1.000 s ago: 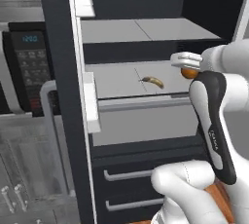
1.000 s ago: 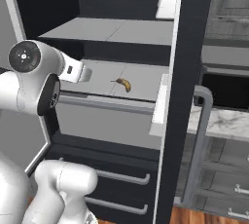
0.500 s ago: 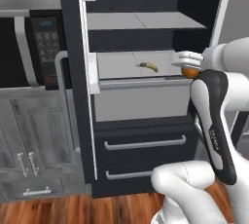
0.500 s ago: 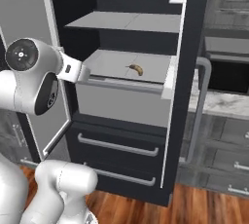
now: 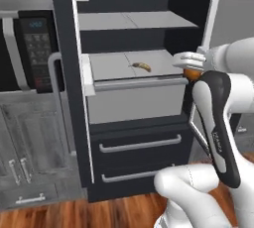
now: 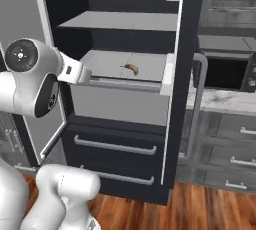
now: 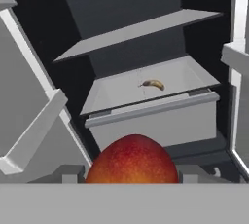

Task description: Retrieve the mango and banana from the fridge and place them into the bowl on the dining table.

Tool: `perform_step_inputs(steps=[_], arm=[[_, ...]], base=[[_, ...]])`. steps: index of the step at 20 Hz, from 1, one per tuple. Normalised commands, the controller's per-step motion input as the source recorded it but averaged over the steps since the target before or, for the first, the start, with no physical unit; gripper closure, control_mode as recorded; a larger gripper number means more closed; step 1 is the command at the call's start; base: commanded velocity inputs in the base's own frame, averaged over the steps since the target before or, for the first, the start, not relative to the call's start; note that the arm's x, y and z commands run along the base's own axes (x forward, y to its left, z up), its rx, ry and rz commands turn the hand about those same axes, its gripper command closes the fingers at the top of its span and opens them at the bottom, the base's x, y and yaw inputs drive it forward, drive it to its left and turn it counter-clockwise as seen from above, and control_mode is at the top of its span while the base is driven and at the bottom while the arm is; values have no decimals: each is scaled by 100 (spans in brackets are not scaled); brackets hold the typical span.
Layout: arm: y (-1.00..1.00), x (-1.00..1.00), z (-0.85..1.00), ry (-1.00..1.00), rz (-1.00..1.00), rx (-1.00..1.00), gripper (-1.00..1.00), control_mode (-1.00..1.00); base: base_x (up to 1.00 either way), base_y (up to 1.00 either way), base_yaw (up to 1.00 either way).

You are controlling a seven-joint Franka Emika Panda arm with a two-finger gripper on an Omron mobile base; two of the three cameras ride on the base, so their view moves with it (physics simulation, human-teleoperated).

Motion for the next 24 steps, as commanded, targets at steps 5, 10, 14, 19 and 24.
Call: perform_step_inputs(steps=[5,10,14,19,24], arm=[[0,0,0,0,0,0,100,100],[0,0,0,0,0,0,100,100],[0,0,0,0,0,0,100,100],[0,0,0,0,0,0,100,100],[0,0,0,0,0,0,100,100]], base=[[-20,24,-47],[-51,26,-67],[-53,36,-70],[-66,36,-68],[-63,28,-67]])
